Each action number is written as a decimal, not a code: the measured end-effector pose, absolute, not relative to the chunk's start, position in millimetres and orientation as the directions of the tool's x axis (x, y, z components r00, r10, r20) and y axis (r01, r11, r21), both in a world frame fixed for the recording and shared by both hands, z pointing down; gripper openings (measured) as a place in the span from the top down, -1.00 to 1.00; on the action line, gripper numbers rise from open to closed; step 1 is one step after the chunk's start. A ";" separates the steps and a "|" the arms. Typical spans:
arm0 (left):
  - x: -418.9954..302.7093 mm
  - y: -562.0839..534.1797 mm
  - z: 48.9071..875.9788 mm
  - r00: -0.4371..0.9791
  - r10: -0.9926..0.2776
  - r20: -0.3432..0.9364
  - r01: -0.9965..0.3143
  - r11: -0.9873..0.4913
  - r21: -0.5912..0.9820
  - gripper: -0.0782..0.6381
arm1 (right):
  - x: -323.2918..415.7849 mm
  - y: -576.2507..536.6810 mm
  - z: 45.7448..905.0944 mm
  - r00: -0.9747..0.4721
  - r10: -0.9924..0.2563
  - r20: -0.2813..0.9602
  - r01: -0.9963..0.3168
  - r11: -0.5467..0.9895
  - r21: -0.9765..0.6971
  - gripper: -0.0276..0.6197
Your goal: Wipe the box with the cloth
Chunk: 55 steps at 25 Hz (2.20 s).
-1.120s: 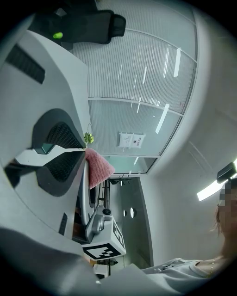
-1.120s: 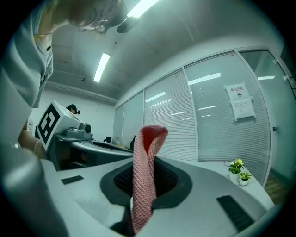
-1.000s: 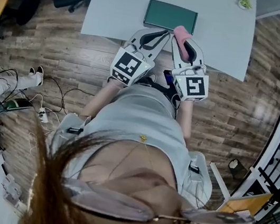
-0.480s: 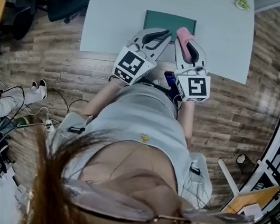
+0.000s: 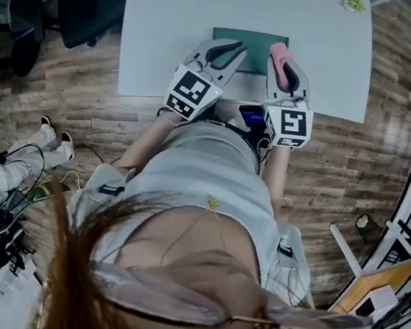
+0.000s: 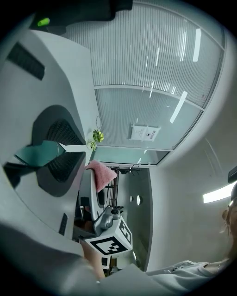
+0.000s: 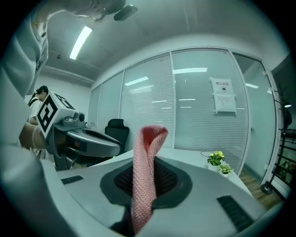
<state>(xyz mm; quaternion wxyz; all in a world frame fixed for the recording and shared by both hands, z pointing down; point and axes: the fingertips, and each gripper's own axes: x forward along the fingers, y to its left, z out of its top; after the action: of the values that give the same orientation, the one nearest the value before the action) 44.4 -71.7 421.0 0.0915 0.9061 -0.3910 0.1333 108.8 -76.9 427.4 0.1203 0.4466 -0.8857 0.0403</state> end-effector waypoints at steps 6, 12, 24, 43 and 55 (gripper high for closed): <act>25.8 -83.0 448.3 0.658 -0.648 0.384 -0.724 -0.685 0.083 0.60 | 125.3 -97.1 455.7 -0.488 -0.808 0.330 -0.847 0.530 0.046 0.80; 14.2 -88.0 473.2 0.657 -0.614 0.437 -0.716 -0.690 0.106 0.53 | 142.2 -109.2 480.0 -0.427 -0.818 0.385 -0.878 0.477 0.040 0.80; -17.8 -88.3 543.7 0.641 -0.520 0.564 -0.706 -0.687 0.169 0.43 | 154.1 -136.7 547.3 -0.313 -0.765 0.563 -0.891 0.442 0.106 0.80; -26.5 -60.2 628.6 0.615 -0.298 0.730 -0.601 -0.776 0.190 0.09 | 161.8 -166.6 630.8 -0.155 -0.624 0.765 -0.910 0.392 0.135 0.80; -19.1 -56.5 627.0 0.625 -0.275 0.730 -0.567 -0.803 0.183 0.06 | 158.8 -166.1 636.4 -0.116 -0.613 0.782 -0.917 0.369 0.153 0.80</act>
<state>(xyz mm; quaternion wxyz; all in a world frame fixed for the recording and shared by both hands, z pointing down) -19.1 -56.5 627.0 0.2022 0.8785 -0.2395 0.3605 158.8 -166.1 636.4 0.4026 0.5292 -0.7226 0.1890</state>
